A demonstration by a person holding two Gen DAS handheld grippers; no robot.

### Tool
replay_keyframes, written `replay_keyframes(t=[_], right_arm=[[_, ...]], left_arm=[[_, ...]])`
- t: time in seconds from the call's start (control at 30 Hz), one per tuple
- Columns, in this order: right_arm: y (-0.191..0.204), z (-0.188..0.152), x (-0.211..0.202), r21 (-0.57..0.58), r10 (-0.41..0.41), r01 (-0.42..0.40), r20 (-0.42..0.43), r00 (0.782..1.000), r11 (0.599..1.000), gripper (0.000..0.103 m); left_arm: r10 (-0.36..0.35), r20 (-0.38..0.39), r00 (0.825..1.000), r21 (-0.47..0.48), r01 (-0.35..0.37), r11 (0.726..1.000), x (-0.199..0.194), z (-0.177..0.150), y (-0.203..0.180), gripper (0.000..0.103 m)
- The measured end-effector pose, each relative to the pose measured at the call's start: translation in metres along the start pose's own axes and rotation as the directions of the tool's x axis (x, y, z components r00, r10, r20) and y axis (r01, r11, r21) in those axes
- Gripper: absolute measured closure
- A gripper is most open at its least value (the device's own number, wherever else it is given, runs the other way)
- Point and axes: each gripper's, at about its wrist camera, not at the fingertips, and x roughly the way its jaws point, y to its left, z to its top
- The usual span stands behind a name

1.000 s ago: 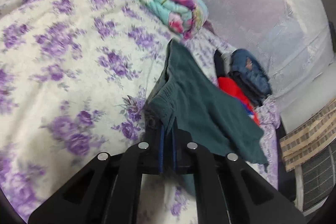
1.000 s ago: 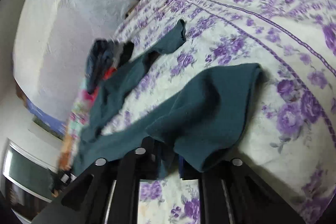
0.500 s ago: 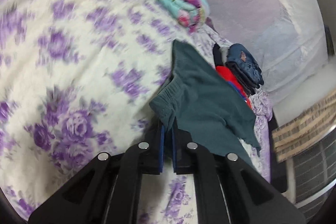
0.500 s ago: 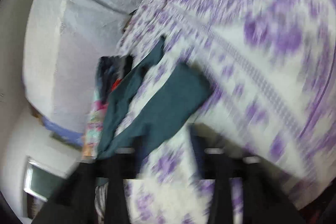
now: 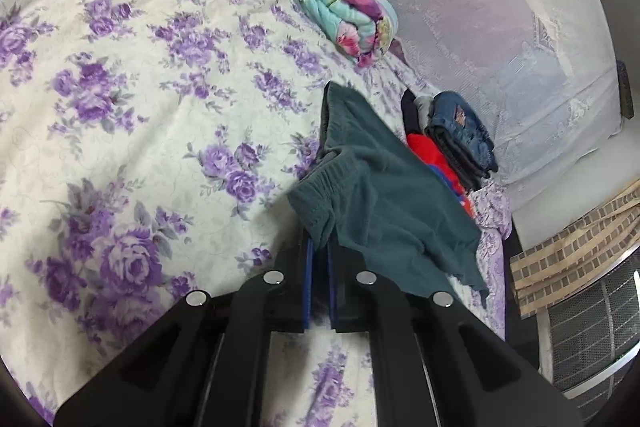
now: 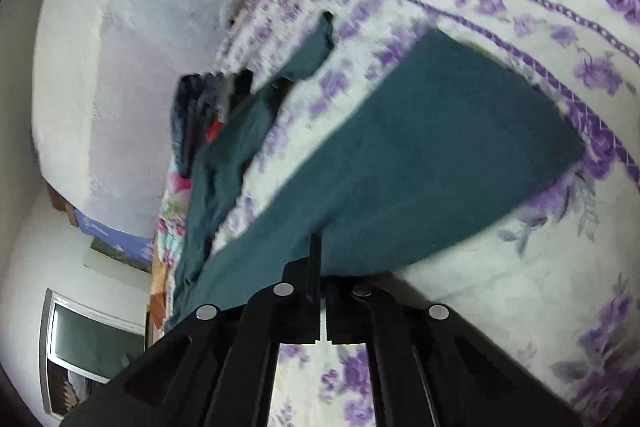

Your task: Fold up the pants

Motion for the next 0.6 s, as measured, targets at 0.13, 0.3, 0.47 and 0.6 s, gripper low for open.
replay_keyframes(t=[0.13,0.3,0.47,0.6], right_arm=[[0.010,-0.010,-0.041,-0.052,0.067,-0.065,0.040,0.997,0.997,0.101],[-0.005,-0.017,-0.055,-0.092,-0.063,0.062,-0.016,0.998,0.994,0.097],[-0.032,-0.007,-0.069,0.004,-0.048,0.048,-0.001,0.999,0.999,0.080],[-0.045,0.014,-0.138,0.087,-0.188,0.171,0.276,0.942,0.981,0.049]], left_arm=[[-0.021,0.018,1.000,0.004,0.021,1.000,-0.025,-0.003,-0.006,0.098],[0.020,-0.016,1.000,0.022,-0.019,1.000,-0.023,-0.017,0.002,0.098],[0.045,-0.044,0.998,-0.006,-0.045,0.999,-0.024,-0.025,0.032,0.088],[0.183,0.139,0.973,-0.039,-0.179,0.983,-0.069,-0.013,0.044,0.043]])
